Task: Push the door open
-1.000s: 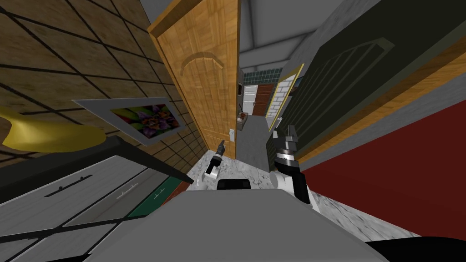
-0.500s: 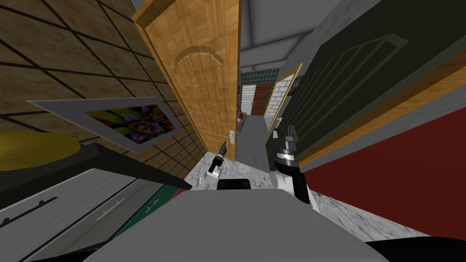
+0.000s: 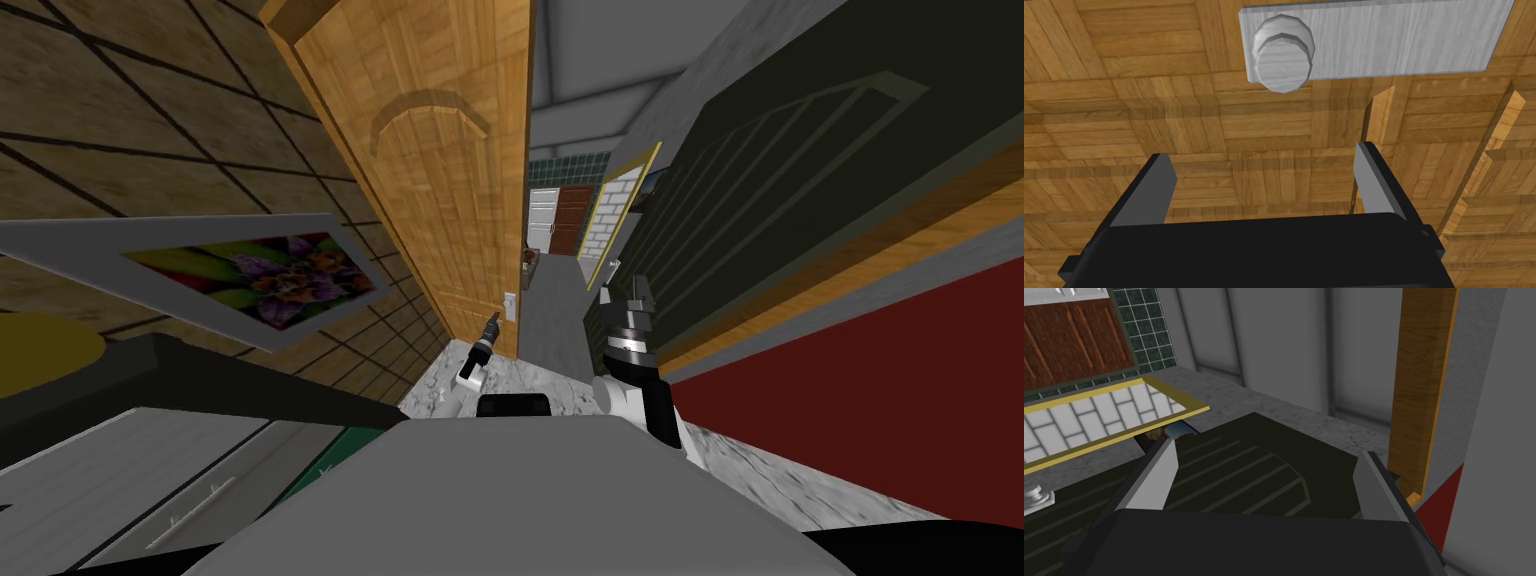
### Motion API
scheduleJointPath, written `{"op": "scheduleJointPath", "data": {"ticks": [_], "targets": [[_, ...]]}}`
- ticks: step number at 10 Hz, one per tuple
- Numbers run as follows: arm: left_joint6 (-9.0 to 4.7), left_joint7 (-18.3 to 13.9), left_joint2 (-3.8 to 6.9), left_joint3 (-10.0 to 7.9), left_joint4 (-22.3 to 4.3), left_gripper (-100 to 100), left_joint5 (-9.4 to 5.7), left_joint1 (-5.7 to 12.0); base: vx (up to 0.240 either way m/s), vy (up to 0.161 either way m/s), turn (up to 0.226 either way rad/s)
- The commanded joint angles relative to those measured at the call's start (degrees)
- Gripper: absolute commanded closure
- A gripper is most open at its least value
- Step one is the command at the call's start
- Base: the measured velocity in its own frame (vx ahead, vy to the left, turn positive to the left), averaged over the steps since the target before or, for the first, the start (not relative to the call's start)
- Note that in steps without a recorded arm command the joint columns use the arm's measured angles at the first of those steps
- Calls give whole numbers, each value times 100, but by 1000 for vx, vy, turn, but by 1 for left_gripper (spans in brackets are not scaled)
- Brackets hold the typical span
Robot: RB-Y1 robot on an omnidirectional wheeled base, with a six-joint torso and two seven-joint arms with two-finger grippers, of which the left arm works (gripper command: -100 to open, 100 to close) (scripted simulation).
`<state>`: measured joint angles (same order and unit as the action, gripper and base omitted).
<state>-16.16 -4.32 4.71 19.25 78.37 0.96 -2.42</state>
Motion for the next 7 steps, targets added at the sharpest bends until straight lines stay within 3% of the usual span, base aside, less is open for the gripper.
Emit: {"op": "scheduleJointPath", "data": {"ticks": [1, 7], "targets": [[-22, 5, -6, -29, -62, -100, -3, 36, 166, -53, -27], [-126, 35, -116, -162, -348, -100, -12, 186, 192, -63, -27]]}}
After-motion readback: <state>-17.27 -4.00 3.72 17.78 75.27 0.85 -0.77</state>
